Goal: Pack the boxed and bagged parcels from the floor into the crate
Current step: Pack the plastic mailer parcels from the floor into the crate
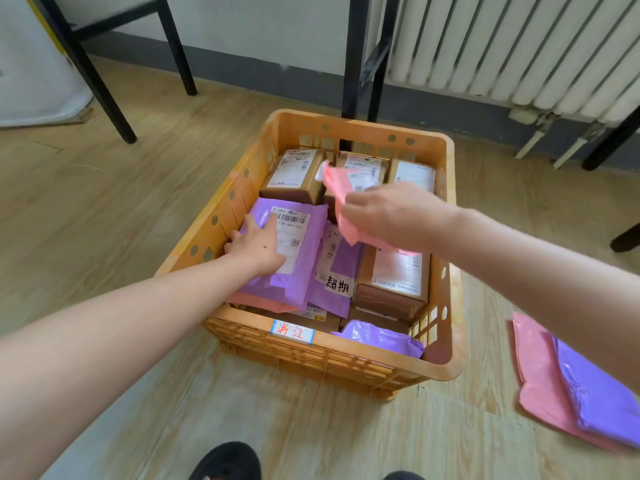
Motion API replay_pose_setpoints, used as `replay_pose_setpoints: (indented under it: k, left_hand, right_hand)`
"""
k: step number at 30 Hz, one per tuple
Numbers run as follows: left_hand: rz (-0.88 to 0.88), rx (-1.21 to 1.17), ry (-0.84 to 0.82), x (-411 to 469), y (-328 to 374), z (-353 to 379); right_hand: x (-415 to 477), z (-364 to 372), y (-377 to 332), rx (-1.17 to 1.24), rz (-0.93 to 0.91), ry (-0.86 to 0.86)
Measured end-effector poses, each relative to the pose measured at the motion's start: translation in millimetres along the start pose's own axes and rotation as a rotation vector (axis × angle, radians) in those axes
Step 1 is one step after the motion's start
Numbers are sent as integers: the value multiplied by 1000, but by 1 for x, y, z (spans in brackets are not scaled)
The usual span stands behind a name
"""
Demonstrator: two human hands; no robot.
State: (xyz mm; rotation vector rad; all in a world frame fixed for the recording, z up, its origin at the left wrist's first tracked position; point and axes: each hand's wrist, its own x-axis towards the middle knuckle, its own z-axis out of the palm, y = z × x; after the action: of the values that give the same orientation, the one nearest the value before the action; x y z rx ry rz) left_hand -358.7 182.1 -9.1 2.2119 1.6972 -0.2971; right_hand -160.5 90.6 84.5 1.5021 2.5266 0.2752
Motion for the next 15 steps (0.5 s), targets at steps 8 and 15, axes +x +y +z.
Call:
replay_pose_setpoints:
  k: [8, 15]
  left_hand:
    - [-122, -135, -50, 2, -3, 1]
    - [-201, -351, -130, 8, -12, 11]
  right_hand:
    - [-8, 47, -26, -10, -57, -194]
    - [0, 37, -47, 13, 13, -226]
